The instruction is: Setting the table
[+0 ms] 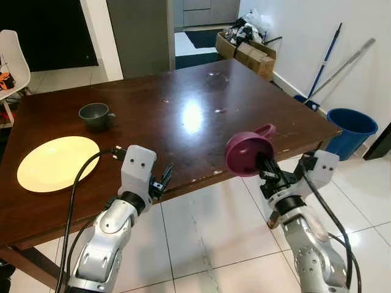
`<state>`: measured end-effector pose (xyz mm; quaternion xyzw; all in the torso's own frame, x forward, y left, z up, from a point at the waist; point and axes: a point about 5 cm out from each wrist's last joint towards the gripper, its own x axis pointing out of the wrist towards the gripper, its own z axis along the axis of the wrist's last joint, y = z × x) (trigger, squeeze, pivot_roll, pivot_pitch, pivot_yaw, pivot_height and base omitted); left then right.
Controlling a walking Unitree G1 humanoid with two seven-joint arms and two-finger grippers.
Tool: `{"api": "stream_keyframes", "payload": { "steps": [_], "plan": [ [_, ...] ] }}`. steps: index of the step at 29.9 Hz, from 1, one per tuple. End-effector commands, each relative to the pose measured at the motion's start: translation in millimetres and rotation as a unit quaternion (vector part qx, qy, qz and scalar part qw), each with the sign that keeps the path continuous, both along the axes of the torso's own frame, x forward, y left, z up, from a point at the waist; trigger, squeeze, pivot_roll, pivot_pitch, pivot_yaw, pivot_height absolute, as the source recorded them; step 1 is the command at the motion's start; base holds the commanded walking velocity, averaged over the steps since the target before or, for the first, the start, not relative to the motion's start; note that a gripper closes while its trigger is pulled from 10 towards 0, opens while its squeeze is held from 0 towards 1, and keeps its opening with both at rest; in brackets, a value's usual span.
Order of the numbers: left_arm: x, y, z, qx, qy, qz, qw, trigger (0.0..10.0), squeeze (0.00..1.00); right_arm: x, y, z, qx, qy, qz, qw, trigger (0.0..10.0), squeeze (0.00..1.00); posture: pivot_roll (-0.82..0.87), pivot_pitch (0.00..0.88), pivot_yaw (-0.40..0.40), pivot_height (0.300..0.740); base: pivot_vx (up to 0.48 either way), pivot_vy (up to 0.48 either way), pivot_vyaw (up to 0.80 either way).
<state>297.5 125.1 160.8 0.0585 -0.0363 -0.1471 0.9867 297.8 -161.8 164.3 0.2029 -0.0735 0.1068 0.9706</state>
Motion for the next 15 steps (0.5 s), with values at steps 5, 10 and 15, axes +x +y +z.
{"api": "stream_keyframes", "payload": {
  "steps": [5, 10, 15],
  "plan": [
    [-0.7, 3.8, -9, 0.019, 0.013, 0.027, 0.999, 10.0, 0.00, -2.7, 4.5, -16, -0.103, 0.021, 0.006, 0.994, 10.0, 0.00, -0.04, 0.010, 0.071, 0.740, 0.000, 0.000, 0.00],
    [-3.6, 3.9, -12, 0.026, 0.015, 0.029, 0.999, 10.0, 0.00, -2.7, 2.0, -16, -0.125, 0.017, -0.006, 0.992, 10.0, 0.00, -0.04, 0.013, 0.069, 0.740, 0.000, 0.000, 0.00],
    [-3.3, 3.0, -12, 0.038, 0.007, 0.032, 0.999, 10.0, 0.00, 0.1, 0.0, -13, -0.117, 0.012, -0.020, 0.993, 10.0, 0.00, -0.04, 0.012, 0.071, 0.740, 0.059, 0.000, 0.00]
  ]
}}
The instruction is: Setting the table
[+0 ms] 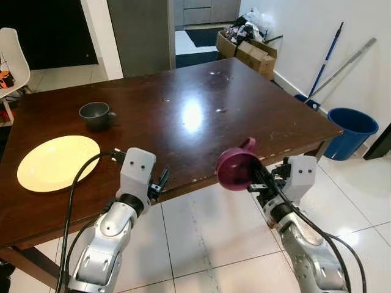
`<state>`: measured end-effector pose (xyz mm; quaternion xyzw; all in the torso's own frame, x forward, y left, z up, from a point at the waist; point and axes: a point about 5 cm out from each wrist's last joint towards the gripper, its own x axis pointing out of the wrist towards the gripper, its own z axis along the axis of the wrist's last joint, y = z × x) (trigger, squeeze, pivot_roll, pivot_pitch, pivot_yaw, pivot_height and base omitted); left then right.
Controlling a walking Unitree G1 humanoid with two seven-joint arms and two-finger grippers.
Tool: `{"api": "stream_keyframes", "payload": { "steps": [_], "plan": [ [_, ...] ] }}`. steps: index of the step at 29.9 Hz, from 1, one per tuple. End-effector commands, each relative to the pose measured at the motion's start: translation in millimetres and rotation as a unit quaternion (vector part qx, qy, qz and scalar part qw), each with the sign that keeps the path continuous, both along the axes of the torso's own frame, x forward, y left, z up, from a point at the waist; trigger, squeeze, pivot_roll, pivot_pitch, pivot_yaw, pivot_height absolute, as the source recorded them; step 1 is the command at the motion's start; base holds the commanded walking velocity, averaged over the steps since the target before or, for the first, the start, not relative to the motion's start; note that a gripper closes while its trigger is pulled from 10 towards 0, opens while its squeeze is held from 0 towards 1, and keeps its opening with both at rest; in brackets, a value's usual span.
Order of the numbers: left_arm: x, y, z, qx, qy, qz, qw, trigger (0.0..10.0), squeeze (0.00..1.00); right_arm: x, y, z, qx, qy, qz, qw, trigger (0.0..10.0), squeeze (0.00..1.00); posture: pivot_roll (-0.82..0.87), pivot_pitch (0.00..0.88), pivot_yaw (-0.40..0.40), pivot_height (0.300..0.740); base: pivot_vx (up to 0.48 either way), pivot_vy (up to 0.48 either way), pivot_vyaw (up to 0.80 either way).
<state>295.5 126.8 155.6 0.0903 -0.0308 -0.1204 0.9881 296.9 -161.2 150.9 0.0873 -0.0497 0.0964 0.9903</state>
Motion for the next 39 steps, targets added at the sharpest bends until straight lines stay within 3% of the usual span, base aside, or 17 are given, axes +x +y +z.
{"api": "stream_keyframes", "payload": {
  "steps": [1, 29, 33, 39],
  "plan": [
    [-1.0, 1.1, -6, 0.008, 0.007, 0.005, 1.000, 10.0, 0.00, 1.1, -0.7, 0, 0.000, -0.003, -0.006, 1.000, 10.0, 0.00, -0.04, 0.012, 0.072, 0.740, 0.409, 0.000, 0.00],
    [1.9, -0.8, -1, -0.003, -0.006, 0.003, 1.000, 10.0, 0.00, 2.8, -2.5, -6, -0.020, -0.004, -0.017, 1.000, 10.0, 0.00, -0.04, 0.004, 0.078, 0.740, 0.478, 0.000, 0.00],
    [-4.2, 0.1, 3, -0.023, -0.012, -0.027, 0.999, 10.0, 0.00, 0.5, 6.0, -7, -0.047, -0.003, 0.040, 0.998, 10.0, 0.00, -0.04, 0.002, 0.078, 0.740, 0.000, 0.000, 0.00],
    [-13.6, 8.8, 1, -0.022, 0.003, -0.062, 0.998, 10.0, 0.00, 4.0, -5.6, -6, -0.062, -0.006, 0.008, 0.998, 10.0, 0.00, -0.03, 0.004, 0.074, 0.740, 0.000, 0.000, 0.00]
  ]
}}
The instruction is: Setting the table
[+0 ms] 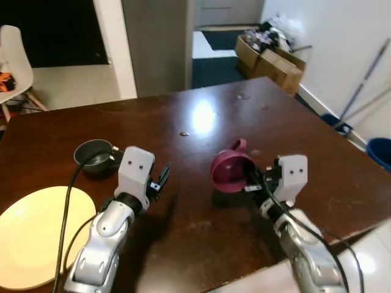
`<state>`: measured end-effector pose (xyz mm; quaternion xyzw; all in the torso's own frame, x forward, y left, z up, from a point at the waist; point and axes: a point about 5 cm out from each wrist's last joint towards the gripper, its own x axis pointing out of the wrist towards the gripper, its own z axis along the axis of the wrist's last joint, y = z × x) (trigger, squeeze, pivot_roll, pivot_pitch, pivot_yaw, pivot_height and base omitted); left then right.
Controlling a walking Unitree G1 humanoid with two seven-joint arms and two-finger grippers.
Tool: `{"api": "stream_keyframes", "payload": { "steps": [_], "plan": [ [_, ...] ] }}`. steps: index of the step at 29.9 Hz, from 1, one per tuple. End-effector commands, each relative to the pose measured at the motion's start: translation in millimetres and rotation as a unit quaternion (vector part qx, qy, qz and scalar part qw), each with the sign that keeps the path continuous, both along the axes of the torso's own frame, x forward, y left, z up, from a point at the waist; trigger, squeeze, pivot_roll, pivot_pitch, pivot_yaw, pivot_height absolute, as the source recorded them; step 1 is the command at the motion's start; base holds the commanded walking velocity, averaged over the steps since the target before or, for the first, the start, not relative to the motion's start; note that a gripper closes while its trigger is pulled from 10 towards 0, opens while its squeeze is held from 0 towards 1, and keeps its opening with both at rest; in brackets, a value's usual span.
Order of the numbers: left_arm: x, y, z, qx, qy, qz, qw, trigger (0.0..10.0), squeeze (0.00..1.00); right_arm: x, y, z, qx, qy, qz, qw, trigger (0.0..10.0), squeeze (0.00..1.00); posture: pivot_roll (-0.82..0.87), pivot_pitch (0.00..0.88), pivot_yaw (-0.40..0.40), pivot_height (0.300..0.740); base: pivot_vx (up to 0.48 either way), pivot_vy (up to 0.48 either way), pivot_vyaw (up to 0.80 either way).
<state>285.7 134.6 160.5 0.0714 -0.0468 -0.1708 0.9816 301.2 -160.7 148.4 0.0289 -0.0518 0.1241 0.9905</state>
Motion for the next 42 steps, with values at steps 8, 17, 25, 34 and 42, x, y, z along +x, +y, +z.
{"api": "stream_keyframes", "payload": {
  "steps": [8, 17, 25, 34, 42],
  "plan": [
    [-8.1, 9.9, 10, 0.028, 0.010, -0.066, 0.997, 10.0, 0.00, 16.8, -18.5, -6, 0.039, 0.039, -0.034, 0.998, 10.0, 0.00, 0.00, 0.017, 0.082, 0.740, 0.000, 0.000, 0.00],
    [-2.2, 29.3, 61, 0.143, -0.063, -0.119, 0.981, 10.0, 0.00, 69.0, -7.3, 11, 0.156, 0.105, -0.015, 0.982, 10.0, 0.00, 0.08, 0.059, 0.107, 0.740, 0.000, 0.000, 0.00],
    [-14.2, 20.1, 87, 0.168, -0.073, -0.184, 0.966, 10.0, 0.00, 99.9, 13.9, 33, 0.105, 0.171, 0.021, 0.979, 10.0, 0.00, 0.11, 0.095, 0.102, 0.740, 0.000, 0.000, 0.00],
    [-22.1, 3.7, 82, 0.152, -0.063, -0.210, 0.964, 10.0, 0.00, 105.5, 1.3, 29, 0.055, 0.220, 0.020, 0.974, 10.0, 0.07, 0.12, 0.127, 0.093, 0.740, 0.000, 0.000, 0.00],
    [-29.5, 0.0, 79, 0.142, -0.048, -0.212, 0.966, 10.0, 0.00, 108.6, -5.8, 35, 0.070, 0.217, 0.017, 0.973, 10.0, 0.33, 0.12, 0.138, 0.088, 0.740, 0.000, 0.000, 0.00]
  ]
}}
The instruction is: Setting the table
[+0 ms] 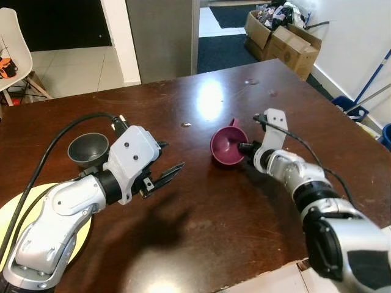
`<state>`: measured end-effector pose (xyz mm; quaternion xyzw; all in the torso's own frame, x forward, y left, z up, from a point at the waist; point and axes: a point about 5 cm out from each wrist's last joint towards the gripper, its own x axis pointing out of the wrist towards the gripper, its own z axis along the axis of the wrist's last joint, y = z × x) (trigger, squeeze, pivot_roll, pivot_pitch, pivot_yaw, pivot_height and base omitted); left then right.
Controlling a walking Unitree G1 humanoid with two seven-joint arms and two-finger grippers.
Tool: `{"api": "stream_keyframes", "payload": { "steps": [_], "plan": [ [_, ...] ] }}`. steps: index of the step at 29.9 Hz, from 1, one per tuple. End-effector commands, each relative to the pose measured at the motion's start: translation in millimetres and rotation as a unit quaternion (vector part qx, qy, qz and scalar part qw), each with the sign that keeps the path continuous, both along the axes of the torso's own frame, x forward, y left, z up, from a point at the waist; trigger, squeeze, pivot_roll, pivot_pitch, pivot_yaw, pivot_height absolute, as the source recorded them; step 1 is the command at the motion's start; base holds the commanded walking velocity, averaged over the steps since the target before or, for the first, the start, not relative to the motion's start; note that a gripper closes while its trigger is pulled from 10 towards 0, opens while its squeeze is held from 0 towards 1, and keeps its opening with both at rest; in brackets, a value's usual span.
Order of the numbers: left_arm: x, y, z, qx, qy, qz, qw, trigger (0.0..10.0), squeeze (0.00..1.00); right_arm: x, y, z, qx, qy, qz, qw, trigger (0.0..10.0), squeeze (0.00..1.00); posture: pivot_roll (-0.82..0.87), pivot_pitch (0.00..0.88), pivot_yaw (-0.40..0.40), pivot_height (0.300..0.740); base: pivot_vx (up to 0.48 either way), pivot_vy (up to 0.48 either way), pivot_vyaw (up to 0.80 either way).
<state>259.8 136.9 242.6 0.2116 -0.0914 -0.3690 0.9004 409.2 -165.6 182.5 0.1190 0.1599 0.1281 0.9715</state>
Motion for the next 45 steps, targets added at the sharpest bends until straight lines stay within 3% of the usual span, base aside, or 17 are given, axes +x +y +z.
{"api": "stream_keyframes", "payload": {
  "steps": [1, 2, 5, 6, 14, 20, 21, 22, 23, 24, 36, 39, 42, 45],
  "plan": [
    [-3.6, -2.3, -4, 0.000, 0.011, -0.005, 1.000, 10.0, 0.00, 0.6, -0.9, 1, 0.006, -0.002, -0.002, 1.000, 10.0, 0.33, 0.12, 0.138, 0.088, 0.740, 0.000, 0.000, 0.00],
    [-4.0, -2.7, -4, -0.002, 0.012, -0.005, 1.000, 10.0, 0.00, 1.4, -2.3, 4, 0.001, -0.008, -0.003, 1.000, 10.0, 0.53, 0.12, 0.140, 0.087, 0.740, 0.000, 0.000, 0.00],
    [-4.4, -3.4, -5, -0.003, 0.013, -0.002, 1.000, 10.0, 0.00, 2.7, -4.2, 8, 0.004, -0.017, -0.005, 1.000, 10.0, 0.56, 0.12, 0.140, 0.085, 0.740, 0.000, 0.000, 0.00],
    [-4.9, -4.6, -6, -0.006, 0.015, -0.001, 1.000, 10.0, 0.00, 3.4, -5.5, 11, 0.011, -0.021, -0.009, 1.000, 10.0, 1.00, 0.13, 0.140, 0.084, 0.740, 0.000, 0.000, 0.00],
    [-7.2, -7.9, -9, -0.008, 0.022, 0.002, 1.000, 10.0, 0.00, 6.5, -6.2, 24, 0.049, -0.040, -0.012, 0.998, 10.0, 1.00, 0.12, 0.137, 0.081, 0.740, 0.000, 0.000, 0.00],
    [-6.5, -8.8, -9, -0.010, 0.022, 0.003, 1.000, 10.0, 0.00, 7.0, -8.2, 25, 0.033, -0.053, -0.014, 0.998, 10.0, 1.00, 0.12, 0.135, 0.082, 0.740, 0.000, 0.000, 0.00],
    [-6.3, -9.0, -9, -0.010, 0.022, 0.003, 1.000, 10.0, 0.00, 6.9, -8.2, 25, 0.035, -0.053, -0.015, 0.998, 10.0, 0.95, 0.12, 0.134, 0.082, 0.740, 0.000, 0.000, 0.00],
    [-6.2, -9.1, -8, -0.011, 0.021, 0.004, 1.000, 10.0, 0.00, 7.0, -8.2, 25, 0.036, -0.054, -0.016, 0.998, 10.0, 0.80, 0.12, 0.134, 0.082, 0.740, 0.000, 0.000, 0.00],
    [-6.2, -9.1, -8, -0.011, 0.021, 0.004, 1.000, 10.0, 0.00, 7.2, -7.6, 26, 0.038, -0.059, -0.014, 0.997, 10.0, 0.48, 0.12, 0.134, 0.081, 0.740, 0.000, 0.000, 0.00],
    [-6.2, -9.2, -8, -0.012, 0.021, 0.005, 1.000, 10.0, 0.00, 7.8, -7.1, 29, 0.044, -0.068, -0.011, 0.997, 10.0, 0.00, 0.12, 0.132, 0.081, 0.740, 0.000, 0.000, 0.00],
    [-4.9, -13.2, -11, -0.016, 0.022, 0.003, 1.000, 10.0, 0.00, 8.9, -8.4, 38, 0.047, -0.096, 0.001, 0.994, 10.0, 0.00, 0.10, 0.119, 0.083, 0.740, 0.000, 0.000, 0.00],
    [-4.1, -13.9, -11, -0.017, 0.022, 0.002, 1.000, 10.0, 0.00, 8.2, -11.3, 37, 0.034, -0.101, 0.000, 0.994, 10.0, 0.00, 0.10, 0.112, 0.084, 0.740, 0.000, 0.000, 0.00],
    [-3.0, -13.2, -10, -0.018, 0.019, 0.005, 1.000, 10.0, 0.00, 6.9, -8.7, 32, -0.041, -0.113, 0.029, 0.992, 10.0, 0.00, 0.09, 0.109, 0.083, 0.740, 0.000, 0.000, 0.00],
    [-0.2, -12.7, -10, -0.023, 0.015, 0.019, 0.999, 10.0, 0.00, 6.2, 0.0, 30, -0.042, -0.117, 0.053, 0.991, 10.0, 0.00, 0.10, 0.109, 0.083, 0.740, 0.000, 0.000, 0.00]
  ]
}}
